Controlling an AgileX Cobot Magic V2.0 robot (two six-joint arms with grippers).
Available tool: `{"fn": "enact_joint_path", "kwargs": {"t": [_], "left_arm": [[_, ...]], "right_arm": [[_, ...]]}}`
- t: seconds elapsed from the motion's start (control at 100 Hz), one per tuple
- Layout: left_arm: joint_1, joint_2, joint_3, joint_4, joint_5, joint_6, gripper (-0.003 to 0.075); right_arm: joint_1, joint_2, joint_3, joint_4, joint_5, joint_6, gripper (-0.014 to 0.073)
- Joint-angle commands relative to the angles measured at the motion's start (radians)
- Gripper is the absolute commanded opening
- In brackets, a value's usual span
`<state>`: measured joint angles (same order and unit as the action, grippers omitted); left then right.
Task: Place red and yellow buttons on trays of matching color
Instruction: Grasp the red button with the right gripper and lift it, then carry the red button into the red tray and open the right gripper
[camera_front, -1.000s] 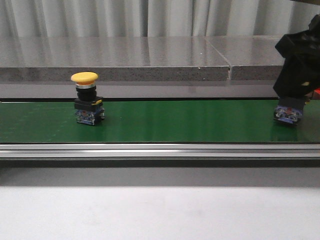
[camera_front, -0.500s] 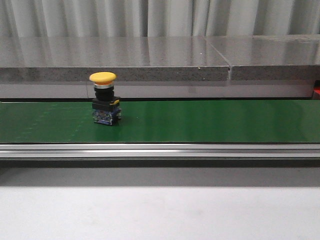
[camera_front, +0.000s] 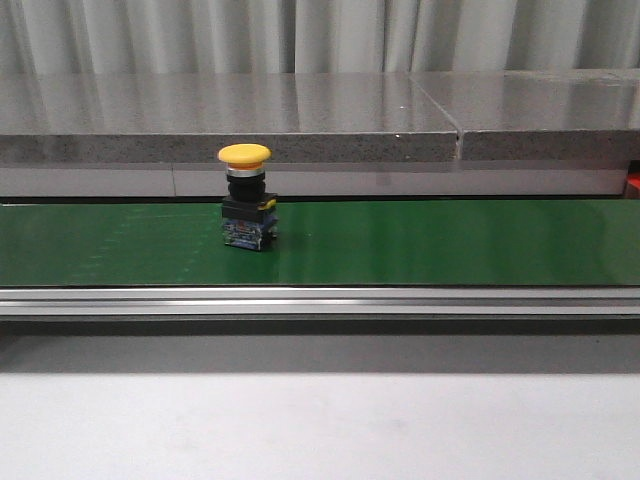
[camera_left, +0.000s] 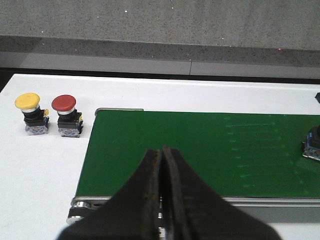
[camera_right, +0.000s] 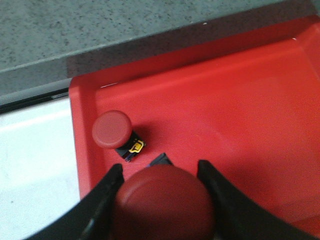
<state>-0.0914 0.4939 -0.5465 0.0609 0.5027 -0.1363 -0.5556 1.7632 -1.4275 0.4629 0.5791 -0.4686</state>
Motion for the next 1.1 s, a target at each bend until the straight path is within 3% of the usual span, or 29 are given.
{"fn": "enact_joint_path", "kwargs": {"t": [0.0,0.38,0.89,1.01,1.09], "left_arm": [[-0.008,0.005,-0.028,0.000,-0.074,-0.002,-0.0019],[-0.008,0.005,-0.028,0.000,-0.074,-0.002,-0.0019],[-0.008,0.005,-0.028,0.000,-0.073,-0.002,-0.0019],[-0.008,0.005,-0.028,0.000,-0.073,-0.002,-0.0019],[-0.008,0.005,-0.028,0.000,-0.073,-0.002,-0.0019]], "right_arm": [[-0.006,0.016,-0.073,0.021,-0.058,-0.002,0.0141],[-0.006,0.241,-0.268,0.021,-0.058,-0.002,0.0141],[-0.006,0.346,-0.294,0.019,-0.103,-0.002,0.0151],[-0.006,0.346,-0.294,0.019,-0.103,-0.002,0.0265],[-0.006,0.346,-0.294,0.019,-0.103,-0.002,0.0416]]}}
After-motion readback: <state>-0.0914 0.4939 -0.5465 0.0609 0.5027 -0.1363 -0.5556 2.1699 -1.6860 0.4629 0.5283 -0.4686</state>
